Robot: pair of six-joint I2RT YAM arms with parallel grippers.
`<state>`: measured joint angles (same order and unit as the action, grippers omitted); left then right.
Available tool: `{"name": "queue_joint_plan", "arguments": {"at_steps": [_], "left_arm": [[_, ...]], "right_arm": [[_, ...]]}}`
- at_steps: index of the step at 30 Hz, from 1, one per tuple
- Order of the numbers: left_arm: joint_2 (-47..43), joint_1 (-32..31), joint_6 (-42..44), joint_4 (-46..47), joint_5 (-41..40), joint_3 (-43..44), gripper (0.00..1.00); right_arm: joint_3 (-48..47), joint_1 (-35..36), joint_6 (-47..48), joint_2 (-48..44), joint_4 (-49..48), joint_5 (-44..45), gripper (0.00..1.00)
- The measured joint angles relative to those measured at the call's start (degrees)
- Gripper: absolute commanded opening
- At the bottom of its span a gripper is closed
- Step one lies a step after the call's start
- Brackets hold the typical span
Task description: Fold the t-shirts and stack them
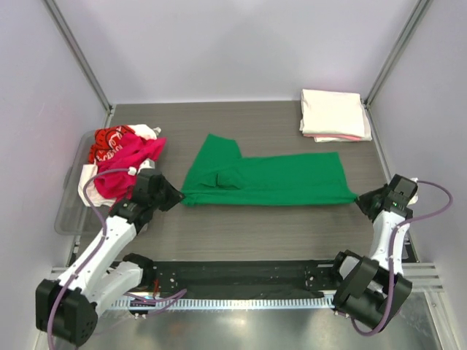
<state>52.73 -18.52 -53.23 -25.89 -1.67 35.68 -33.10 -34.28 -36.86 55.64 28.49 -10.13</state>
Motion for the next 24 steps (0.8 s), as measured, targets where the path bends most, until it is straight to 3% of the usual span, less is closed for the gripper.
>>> {"name": "queue_joint_plan", "arguments": {"at_steps": [8,10,11,12,13,15,20,24], "left_arm": [[-12.7,-2.3,-6.9,-7.3,2.9,-8.8,0.02],[-16.2,-4.0,-9.1,-9.5,3.3,-10.2,0.16],[-17.9,-4.8,-9.8,-10.7,3.3,-10.5,0.25],[-20.0,-5.9,-10.8,-12.2,3.4,-10.5,0.4],[-22.0,-6.7,-11.4,-13.6,3.5,-10.5,0.45],[-25.6,-7.6,-12.6,-16.3,3.7,-10.2,0.59],[-31.2,-7.8,-12.5,-24.2,3.1,-5.0,0.65],[-28.9,-7.8,-7.6,-24.9,1.4,0.1,0.63]], "right_arm": [[0.5,-0.3,-3.0,-5.1,7.5,3.7,0.01],[1.2,-0.3,-4.3,-6.5,8.3,4.7,0.11],[1.4,-0.4,-5.0,-7.4,9.0,5.1,0.27],[1.6,-0.5,-5.9,-7.9,9.5,5.4,0.51],[1.6,-0.7,-6.8,-8.3,9.9,5.7,0.81],[1.6,-1.0,-7.5,-8.4,10.3,6.2,0.94],[1.4,-1.2,-8.9,-8.0,10.7,6.4,0.96],[-0.7,-1.2,-8.4,-8.0,10.7,4.8,0.94]]}}
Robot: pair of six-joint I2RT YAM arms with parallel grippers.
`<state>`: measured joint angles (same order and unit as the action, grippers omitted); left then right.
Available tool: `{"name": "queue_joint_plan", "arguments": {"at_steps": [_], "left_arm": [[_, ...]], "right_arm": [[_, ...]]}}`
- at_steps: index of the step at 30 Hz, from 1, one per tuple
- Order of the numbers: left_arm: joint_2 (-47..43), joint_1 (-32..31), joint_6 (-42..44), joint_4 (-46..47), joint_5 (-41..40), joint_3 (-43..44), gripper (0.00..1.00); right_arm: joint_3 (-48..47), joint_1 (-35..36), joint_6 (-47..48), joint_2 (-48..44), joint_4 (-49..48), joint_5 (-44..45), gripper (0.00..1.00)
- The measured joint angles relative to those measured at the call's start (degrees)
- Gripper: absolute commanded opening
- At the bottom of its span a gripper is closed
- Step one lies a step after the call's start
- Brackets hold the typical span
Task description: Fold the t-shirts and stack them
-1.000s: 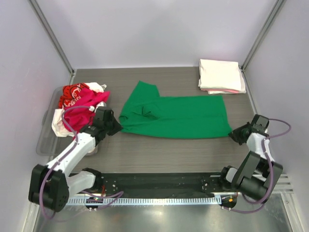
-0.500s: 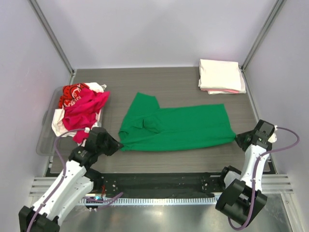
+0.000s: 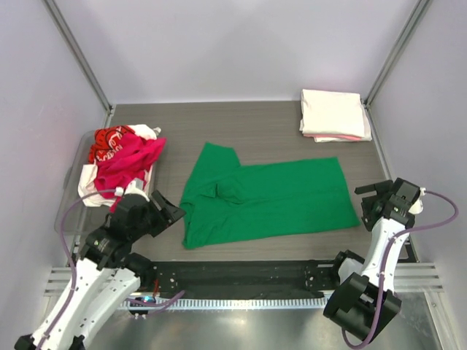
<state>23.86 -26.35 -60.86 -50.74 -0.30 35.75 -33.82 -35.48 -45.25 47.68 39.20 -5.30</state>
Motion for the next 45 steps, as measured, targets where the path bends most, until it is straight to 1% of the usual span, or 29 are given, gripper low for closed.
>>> {"name": "queue_joint_plan", "arguments": {"at_steps": [2,5,7,8,9,10,12,14,15,16,17,19,21,24,27,31,33,35,36,38,39,40,45], "left_arm": [[5.6,0.0,3.1,1.0,-0.8,3.3,0.64],[18.0,0.0,8.0,5.0,-2.4,9.4,0.69],[26.7,0.0,12.2,9.6,-3.9,13.9,0.71],[33.0,0.0,15.2,12.6,-4.9,16.4,0.7],[37.3,0.3,17.1,14.2,-5.3,18.6,0.66],[43.6,0.8,19.6,16.8,-5.4,21.3,0.64],[54.2,2.6,23.1,20.5,-4.3,26.9,0.61],[66.4,5.6,25.9,24.3,-2.6,33.0,0.6],[70.8,6.9,27.0,24.8,-1.8,35.7,0.6],[77.0,7.9,28.5,24.9,-1.1,40.0,0.61],[80.1,8.9,29.0,25.2,-1.0,42.4,0.61],[88.9,10.3,31.3,25.0,-1.2,50.8,0.61],[94.8,10.9,32.9,25.0,-1.2,56.8,0.61],[101.3,10.8,34.4,24.2,-1.1,64.7,0.6],[105.1,10.7,34.3,24.0,0.0,68.9,0.55],[107.7,10.2,33.9,23.4,0.6,70.0,0.5],[108.0,9.7,33.5,23.4,0.4,70.0,0.45],[108.1,9.2,32.9,23.4,0.3,69.9,0.38],[108.2,9.0,32.7,23.3,0.3,69.9,0.26],[108.5,8.6,32.3,23.5,0.4,69.9,0.15],[108.5,8.4,32.3,23.6,0.4,69.9,0.04],[108.7,8.2,32.3,23.6,0.5,69.9,0.0],[108.6,7.8,32.2,23.4,0.1,69.9,0.0]], "right_arm": [[-1.3,0.0,0.9,0.3,-1.0,-2.2,0.93],[-3.3,1.0,2.9,2.1,-2.3,-4.9,0.93],[-3.9,2.6,4.0,2.9,-3.3,-5.9,0.93],[-3.9,3.6,4.6,2.9,-3.8,-6.4,0.93],[-3.9,5.0,5.0,2.8,-4.1,-6.6,0.93],[-3.9,6.3,5.3,2.8,-4.4,-6.9,0.93],[-4.0,9.9,6.2,2.9,-5.1,-7.2,0.93],[-4.8,13.7,6.7,3.5,-5.2,-7.1,0.93],[-5.3,15.6,7.1,4.2,-5.4,-7.2,0.93],[-5.7,16.9,7.4,4.5,-5.4,-7.3,0.93],[-6.1,18.2,7.7,4.9,-5.6,-7.3,0.93],[-6.2,19.9,8.1,5.0,-5.9,-7.3,0.93],[-6.3,20.6,8.8,5.1,-5.9,-7.3,0.93],[-6.3,20.8,9.7,5.2,-5.9,-7.4,0.93],[-6.3,20.8,10.6,5.2,-5.9,-7.5,0.93],[-6.3,20.9,11.5,5.4,-5.9,-7.4,0.93],[-6.3,20.9,12.0,6.3,-6.0,-7.3,0.93],[-6.3,20.9,12.3,7.1,-6.0,-7.3,0.93],[-6.3,20.9,12.4,7.4,-6.0,-7.2,0.93],[-6.3,20.9,12.7,7.5,-5.9,-6.9,0.93],[-6.3,20.9,12.9,7.3,-6.0,-6.6,0.93],[-6.3,20.9,13.1,7.3,-5.9,-6.4,0.93],[-6.7,20.9,13.7,7.5,-5.3,-5.1,0.94]]}}
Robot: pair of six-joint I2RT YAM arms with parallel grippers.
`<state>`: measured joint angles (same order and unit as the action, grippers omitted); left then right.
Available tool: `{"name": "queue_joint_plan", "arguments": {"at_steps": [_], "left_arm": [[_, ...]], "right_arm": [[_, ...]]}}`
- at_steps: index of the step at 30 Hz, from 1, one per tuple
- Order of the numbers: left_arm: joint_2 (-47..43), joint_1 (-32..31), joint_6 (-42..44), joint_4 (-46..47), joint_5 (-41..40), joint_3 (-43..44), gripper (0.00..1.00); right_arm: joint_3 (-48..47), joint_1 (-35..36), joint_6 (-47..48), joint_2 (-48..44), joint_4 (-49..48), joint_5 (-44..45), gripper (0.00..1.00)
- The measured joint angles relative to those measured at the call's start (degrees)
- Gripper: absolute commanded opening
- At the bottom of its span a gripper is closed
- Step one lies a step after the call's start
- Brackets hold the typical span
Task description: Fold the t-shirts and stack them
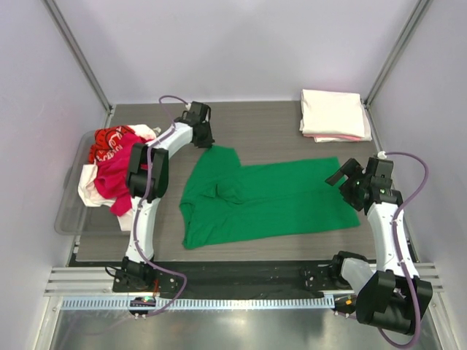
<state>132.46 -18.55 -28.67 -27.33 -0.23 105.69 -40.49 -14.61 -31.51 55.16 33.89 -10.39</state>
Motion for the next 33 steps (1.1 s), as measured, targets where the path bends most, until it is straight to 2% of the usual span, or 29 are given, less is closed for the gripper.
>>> {"name": "queue_joint_plan", "arguments": {"at_steps": [4,7,12,18,23,28,33], "left_arm": [[-1.1,-0.2,0.1,-4.1,-1.4,0.0,0.0],[-3.1,-0.3,0.4,-8.8,-1.7,-0.2,0.0],[-12.0,-0.5,1.0,-12.3,-1.5,-5.5,0.0],[-18.9,-0.8,2.8,-14.5,0.1,-6.6,0.0],[-19.5,-1.0,4.9,-16.2,0.5,-6.7,0.0],[-19.5,-1.0,5.7,-17.6,1.4,-6.7,0.0],[-19.5,-1.0,6.4,-17.7,2.3,-6.7,0.0]], "right_arm": [[-4.1,0.0,0.5,3.1,1.0,0.9,0.94],[-9.2,0.0,0.1,8.9,0.1,1.7,0.89],[-17.2,0.0,-0.4,21.9,-2.8,3.4,0.77],[-27.2,0.0,0.0,37.3,-4.8,8.4,0.75],[-31.8,0.0,-0.1,47.4,-7.6,10.8,0.67],[-36.3,0.4,0.1,55.4,-8.6,12.0,0.63],[-39.6,2.0,1.4,59.7,-9.5,13.8,0.6]]}}
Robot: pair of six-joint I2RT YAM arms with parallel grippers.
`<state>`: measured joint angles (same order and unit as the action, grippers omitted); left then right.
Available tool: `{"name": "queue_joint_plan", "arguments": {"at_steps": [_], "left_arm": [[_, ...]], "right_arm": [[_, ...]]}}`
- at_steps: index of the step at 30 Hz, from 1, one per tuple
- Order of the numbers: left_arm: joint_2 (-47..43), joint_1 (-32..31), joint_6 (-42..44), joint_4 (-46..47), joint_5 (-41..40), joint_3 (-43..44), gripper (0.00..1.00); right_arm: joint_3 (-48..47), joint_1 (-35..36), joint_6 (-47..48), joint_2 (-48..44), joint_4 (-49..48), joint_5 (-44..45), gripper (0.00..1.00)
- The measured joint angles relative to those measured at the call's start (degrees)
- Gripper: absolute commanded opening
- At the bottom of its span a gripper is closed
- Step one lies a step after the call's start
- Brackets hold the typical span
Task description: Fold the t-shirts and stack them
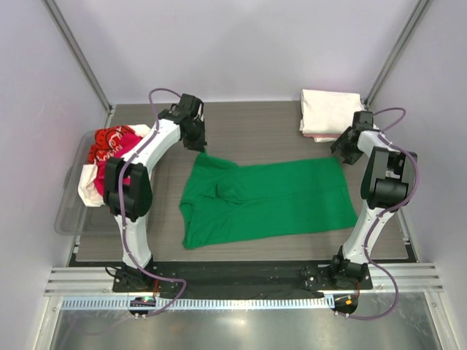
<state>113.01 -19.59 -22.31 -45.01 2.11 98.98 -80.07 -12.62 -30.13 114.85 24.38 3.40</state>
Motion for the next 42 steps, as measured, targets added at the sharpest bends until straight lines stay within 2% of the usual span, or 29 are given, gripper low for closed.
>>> {"name": "queue_joint_plan", "arguments": {"at_steps": [7,9,12,13,14,16,24,33,37,42], "left_arm": [[0.0,0.4,0.1,-0.3,1.2,0.0,0.0],[0.0,0.8,0.1,-0.3,1.6,0.0,0.0],[0.0,1.4,0.0,-0.3,2.0,0.0,0.0],[0.0,1.5,0.0,-0.3,2.1,0.0,0.0],[0.0,1.6,0.0,-0.3,2.1,0.0,0.0],[0.0,1.8,-0.1,-0.3,2.2,0.0,0.0],[1.1,3.1,-1.7,0.4,4.4,-0.9,0.0],[0.6,2.4,-6.5,-0.7,4.7,-1.9,0.0],[-4.3,0.8,-9.0,-3.2,2.8,-5.0,0.0],[-15.1,-3.1,-14.4,-4.9,-1.2,-11.7,0.0]], "right_arm": [[-0.7,2.7,1.4,1.2,-1.6,2.6,0.48],[-0.2,3.1,1.6,1.1,-2.4,3.4,0.41],[0.6,3.2,2.0,0.9,-3.2,4.0,0.28],[0.9,3.2,2.2,0.8,-3.5,4.1,0.22],[1.1,3.2,2.3,0.7,-3.8,4.2,0.12],[1.6,3.2,2.9,0.5,-4.3,4.1,0.02],[4.3,3.3,3.0,-2.0,-4.2,3.5,0.01],[7.9,3.6,3.0,-14.5,-1.4,1.9,0.01],[10.0,3.6,3.0,-18.7,-1.6,1.4,0.01],[13.4,3.2,3.0,-19.7,-1.6,0.5,0.01]]}}
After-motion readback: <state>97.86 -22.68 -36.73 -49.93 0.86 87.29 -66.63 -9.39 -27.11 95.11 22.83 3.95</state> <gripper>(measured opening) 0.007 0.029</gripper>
